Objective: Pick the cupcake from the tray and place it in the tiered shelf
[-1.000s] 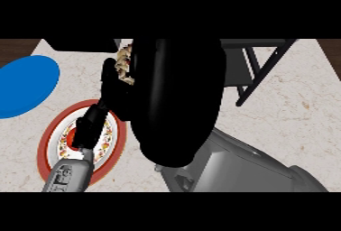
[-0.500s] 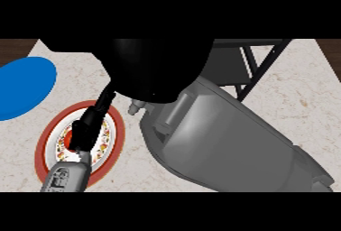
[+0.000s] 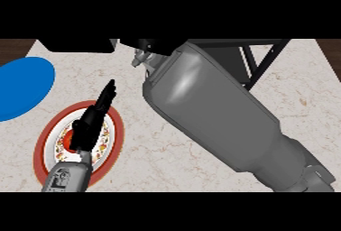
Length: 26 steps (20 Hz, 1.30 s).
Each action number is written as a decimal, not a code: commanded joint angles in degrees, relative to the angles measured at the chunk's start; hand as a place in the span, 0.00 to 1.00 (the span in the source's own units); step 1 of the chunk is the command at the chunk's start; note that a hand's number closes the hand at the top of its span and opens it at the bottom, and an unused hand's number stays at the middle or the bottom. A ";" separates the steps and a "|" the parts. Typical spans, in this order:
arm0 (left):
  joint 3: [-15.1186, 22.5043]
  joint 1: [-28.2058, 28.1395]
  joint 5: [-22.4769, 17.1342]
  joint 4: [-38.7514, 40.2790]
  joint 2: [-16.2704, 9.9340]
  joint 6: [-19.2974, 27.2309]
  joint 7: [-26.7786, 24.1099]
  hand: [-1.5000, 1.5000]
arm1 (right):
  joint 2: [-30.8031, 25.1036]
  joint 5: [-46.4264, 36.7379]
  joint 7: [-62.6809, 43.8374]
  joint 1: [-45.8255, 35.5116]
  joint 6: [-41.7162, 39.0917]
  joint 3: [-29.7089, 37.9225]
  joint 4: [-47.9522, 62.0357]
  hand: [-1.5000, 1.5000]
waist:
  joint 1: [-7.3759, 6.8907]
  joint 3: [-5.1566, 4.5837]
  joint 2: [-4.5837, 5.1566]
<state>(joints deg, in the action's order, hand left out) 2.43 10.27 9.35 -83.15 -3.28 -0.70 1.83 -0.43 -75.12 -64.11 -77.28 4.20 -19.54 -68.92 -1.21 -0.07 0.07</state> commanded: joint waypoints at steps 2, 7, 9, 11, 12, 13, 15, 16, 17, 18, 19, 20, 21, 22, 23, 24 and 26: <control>1.47 -0.71 1.93 -1.14 2.10 2.60 0.81 0.50 | 0.41 -1.26 -0.08 1.32 6.66 -1.92 5.66 1.00 | 0.25 0.03 0.01; -2.82 1.82 -2.14 1.67 -2.36 -2.39 -0.88 0.50 | -0.33 -2.21 2.46 -1.69 14.73 7.57 13.18 1.00 | -0.09 0.00 0.48; -0.48 1.56 -0.46 -0.20 -0.38 -0.74 1.11 0.50 | 0.41 1.23 3.50 3.12 23.86 7.68 4.98 1.00 | -0.28 0.12 0.49; -0.50 0.25 -0.51 -0.40 -0.25 -0.62 0.51 0.50 | 0.41 1.32 6.15 5.82 28.23 8.62 7.08 1.00 | -0.22 0.07 0.40; -0.48 -1.12 -0.39 -0.03 -0.75 -1.06 -1.84 0.50 | 0.42 2.89 7.76 6.03 28.17 9.25 6.80 1.00 | 0.00 0.06 0.26; -0.19 3.60 0.28 -0.42 0.88 0.82 3.24 0.50 | 0.42 3.71 8.39 4.21 28.90 10.34 8.63 1.00 | 0.08 0.07 0.29; -0.08 0.11 0.58 0.03 0.08 0.20 0.28 0.50 | 0.42 3.31 10.47 7.17 32.99 10.04 10.72 1.00 | 0.10 0.05 0.21; -0.24 -0.35 0.10 -0.34 -0.19 -0.38 -0.18 0.50 | 0.42 3.78 11.63 5.34 33.35 11.82 12.86 1.00 | 0.03 0.04 0.21; -0.49 0.88 -0.46 -0.27 0.33 -0.33 1.02 0.50 | 0.42 4.81 11.95 7.07 34.41 9.79 12.72 1.00 | 0.16 0.04 0.15; -1.21 -2.62 -0.21 -2.70 -2.09 -1.17 -0.22 0.50 | -0.44 6.03 14.88 7.91 32.10 13.02 11.13 1.00 | 0.36 0.06 0.02; -1.30 1.19 0.25 3.81 -0.03 0.12 -1.72 0.50 | 0.29 5.43 15.45 5.16 33.59 13.80 14.10 1.00 | 0.57 0.03 0.20; 0.83 1.29 1.45 -0.60 1.63 1.55 1.96 0.50 | -0.28 6.60 16.12 3.73 32.67 15.14 14.88 1.00 | 0.40 0.05 0.11; -3.96 -0.10 -2.71 0.10 -3.45 -3.06 -0.90 0.50 | 0.41 6.21 17.09 6.41 34.08 13.66 14.68 1.00 | 0.36 0.04 0.10; 0.66 -3.92 0.38 -3.44 -0.17 -0.69 -0.07 0.50 | 0.42 5.78 15.78 4.81 35.72 13.76 16.19 1.00 | 0.05 0.05 0.04; -0.71 -1.32 -0.50 -0.09 -0.14 -0.69 -0.25 0.50 | -3.05 -0.66 8.01 5.43 26.00 14.79 20.79 1.00 | 0.84 -0.06 0.05; -0.28 -0.82 -0.13 -2.63 0.09 -0.11 2.94 0.50 | -4.48 -2.04 6.17 5.50 25.91 15.39 18.45 1.00 | 1.24 0.03 -0.35; -1.06 -1.32 -0.48 -0.95 -0.89 -0.97 0.18 0.50 | -2.65 -6.53 2.36 8.16 28.58 14.39 17.17 0.00 | 1.27 0.02 -0.22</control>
<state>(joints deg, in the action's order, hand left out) 1.59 9.31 9.04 -83.87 -3.73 -1.27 2.17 -2.49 -75.77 -54.37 -71.27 32.41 -5.45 -52.79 -0.35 -0.07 -0.12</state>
